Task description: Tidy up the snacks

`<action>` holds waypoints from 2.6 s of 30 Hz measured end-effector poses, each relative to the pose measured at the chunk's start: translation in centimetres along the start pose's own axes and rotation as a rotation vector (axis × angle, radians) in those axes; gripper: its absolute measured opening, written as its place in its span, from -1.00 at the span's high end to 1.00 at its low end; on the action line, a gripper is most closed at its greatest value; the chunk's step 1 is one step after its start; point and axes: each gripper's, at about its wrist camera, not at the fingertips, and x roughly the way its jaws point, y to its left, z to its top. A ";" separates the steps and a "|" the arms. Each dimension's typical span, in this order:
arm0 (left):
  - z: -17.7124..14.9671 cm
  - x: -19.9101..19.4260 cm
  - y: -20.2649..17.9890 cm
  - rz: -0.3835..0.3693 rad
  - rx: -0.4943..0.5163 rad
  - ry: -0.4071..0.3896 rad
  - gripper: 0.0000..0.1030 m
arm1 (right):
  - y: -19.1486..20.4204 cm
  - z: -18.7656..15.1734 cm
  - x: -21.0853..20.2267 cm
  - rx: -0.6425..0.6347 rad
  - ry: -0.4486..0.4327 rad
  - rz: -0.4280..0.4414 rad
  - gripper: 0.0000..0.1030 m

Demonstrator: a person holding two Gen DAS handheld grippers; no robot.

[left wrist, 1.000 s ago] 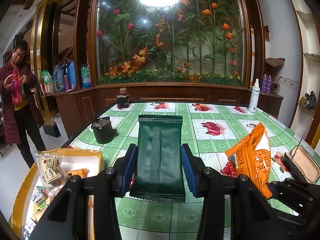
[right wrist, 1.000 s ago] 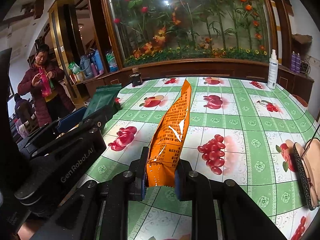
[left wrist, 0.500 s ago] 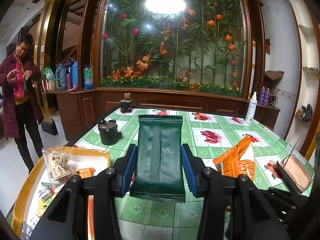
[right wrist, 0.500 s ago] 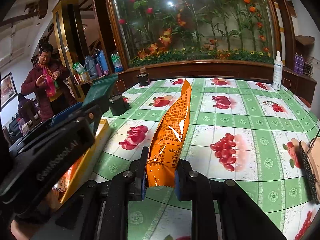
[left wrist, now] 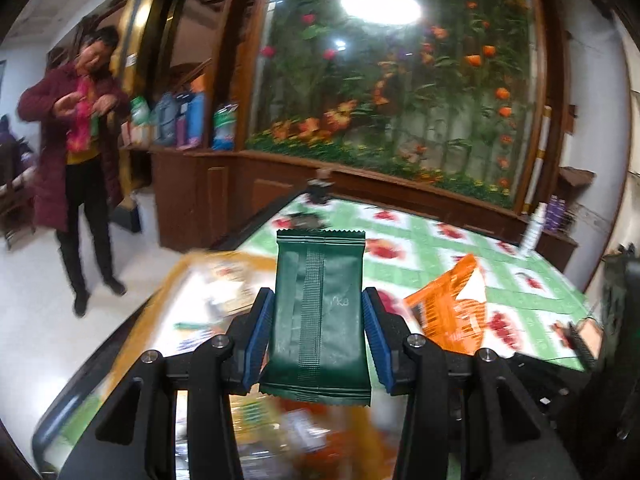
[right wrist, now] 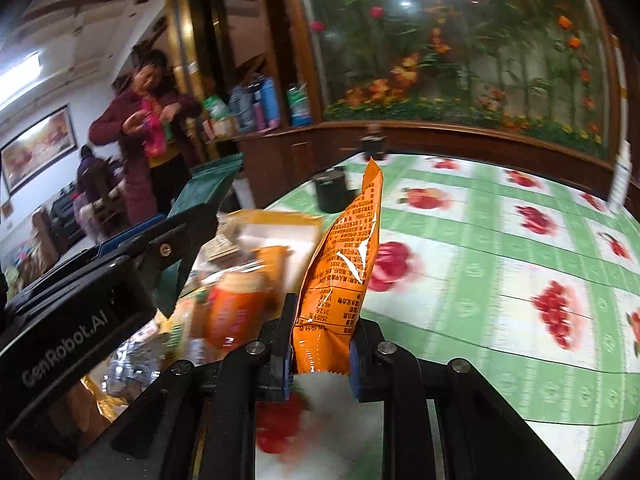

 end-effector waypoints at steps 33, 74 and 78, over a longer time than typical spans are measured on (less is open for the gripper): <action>-1.8 2.7 5.7 0.201 -0.005 0.113 0.15 | 6.5 -0.5 7.9 -0.150 0.135 0.071 0.38; -4.0 -9.6 1.2 0.212 0.110 -0.031 -0.91 | 1.4 -5.9 -8.7 0.047 -0.189 -0.040 -0.66; -4.7 -11.3 1.1 0.186 0.109 -0.043 -1.00 | 0.3 -6.8 -9.9 0.108 -0.193 -0.044 -0.70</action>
